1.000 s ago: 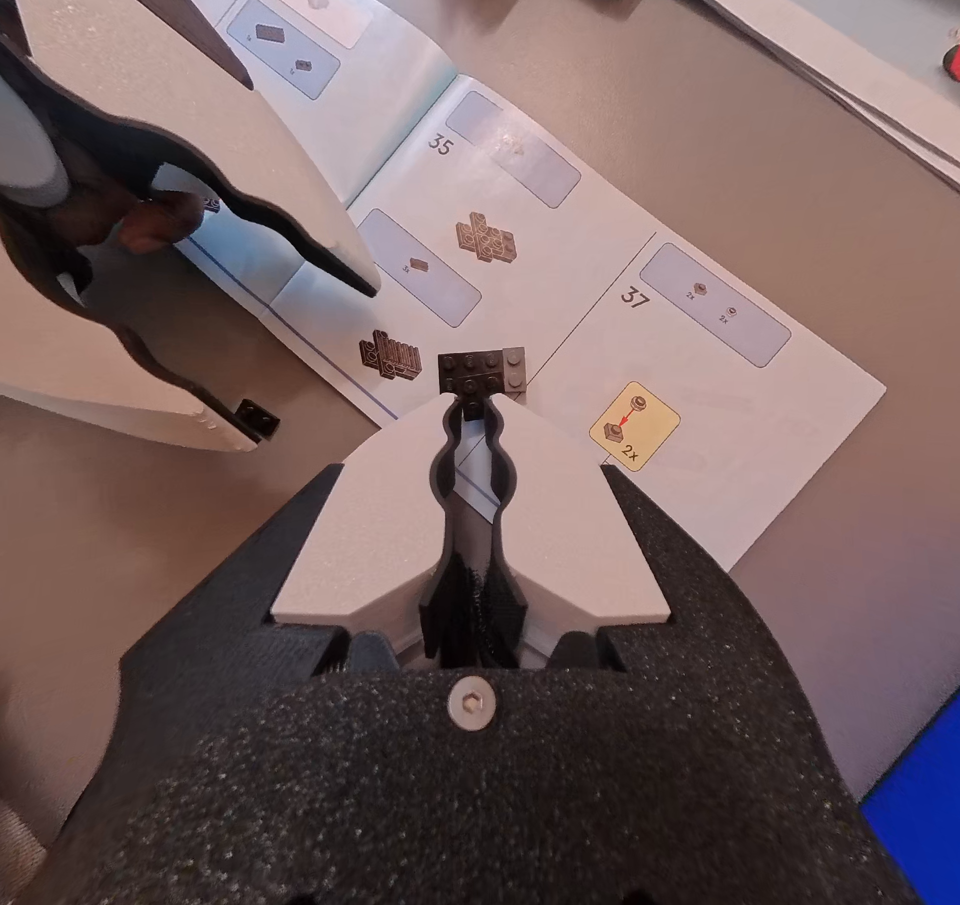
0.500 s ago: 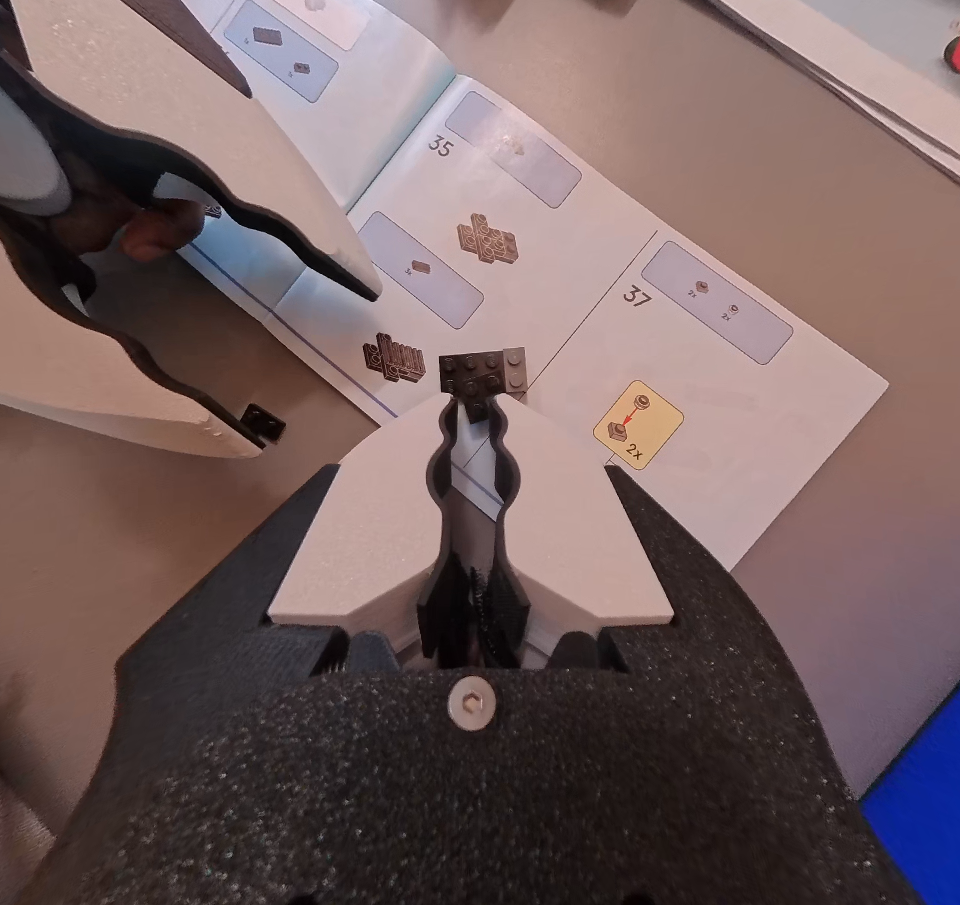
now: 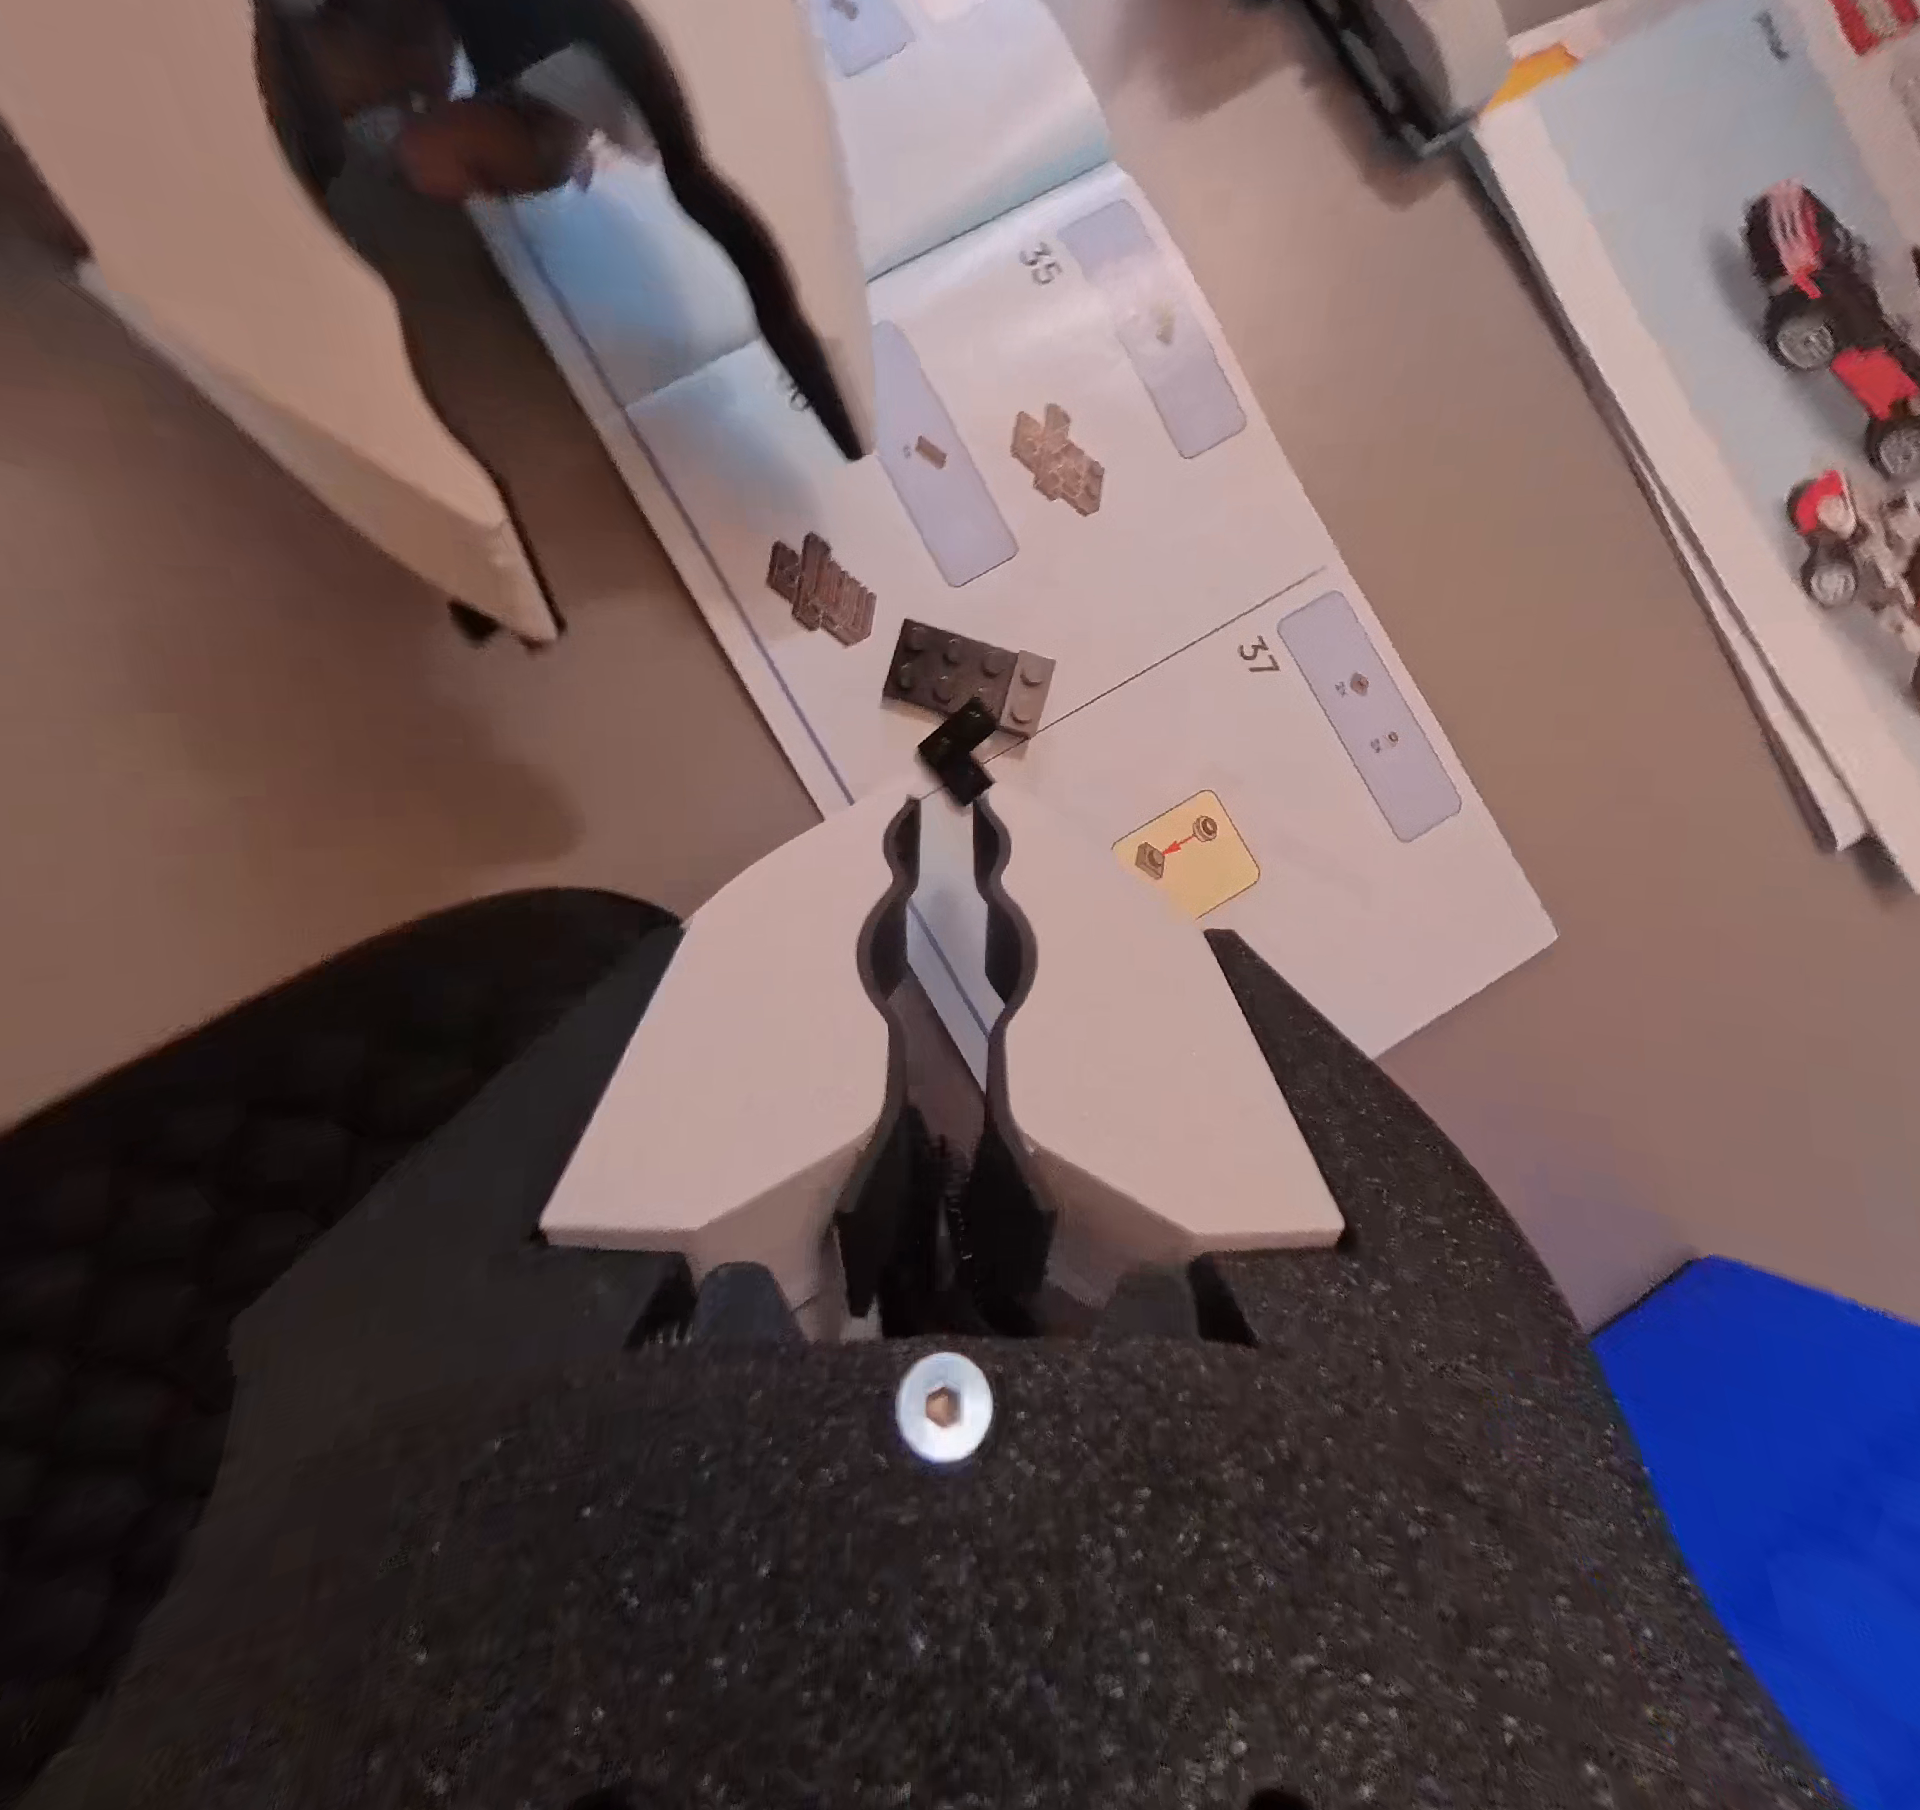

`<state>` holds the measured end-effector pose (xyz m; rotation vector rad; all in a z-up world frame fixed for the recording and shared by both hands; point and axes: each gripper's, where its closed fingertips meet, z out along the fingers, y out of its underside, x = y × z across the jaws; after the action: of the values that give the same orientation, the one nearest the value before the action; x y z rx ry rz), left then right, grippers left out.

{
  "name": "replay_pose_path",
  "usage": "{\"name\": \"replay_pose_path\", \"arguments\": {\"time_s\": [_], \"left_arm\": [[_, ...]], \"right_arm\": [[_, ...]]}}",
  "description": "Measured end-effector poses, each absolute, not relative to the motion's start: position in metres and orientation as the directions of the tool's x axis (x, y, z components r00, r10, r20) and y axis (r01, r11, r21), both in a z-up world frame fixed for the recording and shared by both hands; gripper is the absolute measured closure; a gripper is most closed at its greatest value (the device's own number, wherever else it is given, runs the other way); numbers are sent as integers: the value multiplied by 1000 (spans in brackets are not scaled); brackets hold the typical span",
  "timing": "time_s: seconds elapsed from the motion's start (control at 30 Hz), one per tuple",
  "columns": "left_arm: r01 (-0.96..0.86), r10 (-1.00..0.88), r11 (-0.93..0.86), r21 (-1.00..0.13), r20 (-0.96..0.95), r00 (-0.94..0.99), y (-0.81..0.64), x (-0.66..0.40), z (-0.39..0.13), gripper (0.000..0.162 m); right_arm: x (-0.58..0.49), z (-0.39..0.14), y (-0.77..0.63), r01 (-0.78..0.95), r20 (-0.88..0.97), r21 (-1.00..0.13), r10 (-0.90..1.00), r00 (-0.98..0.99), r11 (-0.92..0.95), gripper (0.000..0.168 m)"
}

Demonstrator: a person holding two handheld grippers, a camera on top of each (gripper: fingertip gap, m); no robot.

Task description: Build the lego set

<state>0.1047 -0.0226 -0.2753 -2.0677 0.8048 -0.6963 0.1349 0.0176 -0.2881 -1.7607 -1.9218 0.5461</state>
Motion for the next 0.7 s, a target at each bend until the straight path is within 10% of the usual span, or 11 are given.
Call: {"name": "replay_pose_path", "arguments": {"time_s": [0.37,0.7], "left_arm": [[-284,-733,-561,-778,306,608,-16,123,-284,104],[-297,-726,-594,-748,338,600,-20,136,-293,103]], "right_arm": [[125,-305,22,774,123,-587,971,-205,238,158],[123,-299,13,747,-198,-636,977,85,-194,160]]}}
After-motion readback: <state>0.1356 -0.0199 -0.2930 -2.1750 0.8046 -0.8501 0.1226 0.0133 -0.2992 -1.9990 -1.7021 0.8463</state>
